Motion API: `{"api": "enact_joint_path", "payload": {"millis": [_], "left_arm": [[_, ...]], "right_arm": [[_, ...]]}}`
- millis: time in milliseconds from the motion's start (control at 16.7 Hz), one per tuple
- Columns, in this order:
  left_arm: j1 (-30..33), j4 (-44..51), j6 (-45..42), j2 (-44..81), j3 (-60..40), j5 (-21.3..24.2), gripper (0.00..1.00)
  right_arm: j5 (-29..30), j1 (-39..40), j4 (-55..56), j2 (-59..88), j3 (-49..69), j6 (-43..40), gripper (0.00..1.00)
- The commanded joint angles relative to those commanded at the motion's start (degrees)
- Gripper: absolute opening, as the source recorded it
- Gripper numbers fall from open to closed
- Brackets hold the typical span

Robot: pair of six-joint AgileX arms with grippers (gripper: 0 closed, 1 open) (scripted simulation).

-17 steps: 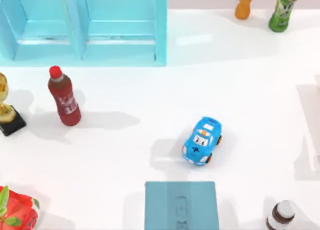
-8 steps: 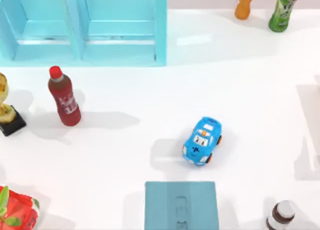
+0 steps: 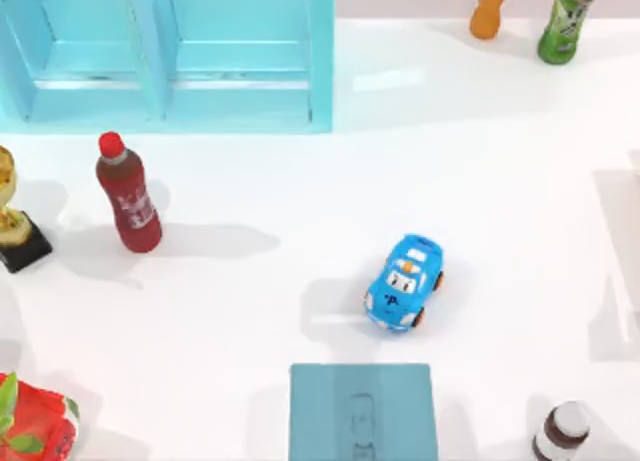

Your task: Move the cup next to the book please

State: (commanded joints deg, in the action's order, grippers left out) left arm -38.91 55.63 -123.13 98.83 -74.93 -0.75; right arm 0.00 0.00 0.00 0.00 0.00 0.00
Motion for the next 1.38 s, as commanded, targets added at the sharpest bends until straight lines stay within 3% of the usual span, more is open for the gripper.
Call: {"api": "enact_joint_path", "payload": {"millis": [300,1020,1380], "left_arm": [[14.5,-3.6,29.5,-5.8,-0.6,-0.9,0.00],[61.2,1.5,125.4,-14.1,4.5,0.5,0.00],[81.4,7.8,158.4,-14.1,6.4,1.0,0.00]], "right_arm": [[0.0,0.0,0.0,0.0,0.0,0.0,1.00],[0.0,0.0,0.0,0.0,0.0,0.0,1.00],[0.0,0.0,0.0,0.0,0.0,0.0,1.00]]}}
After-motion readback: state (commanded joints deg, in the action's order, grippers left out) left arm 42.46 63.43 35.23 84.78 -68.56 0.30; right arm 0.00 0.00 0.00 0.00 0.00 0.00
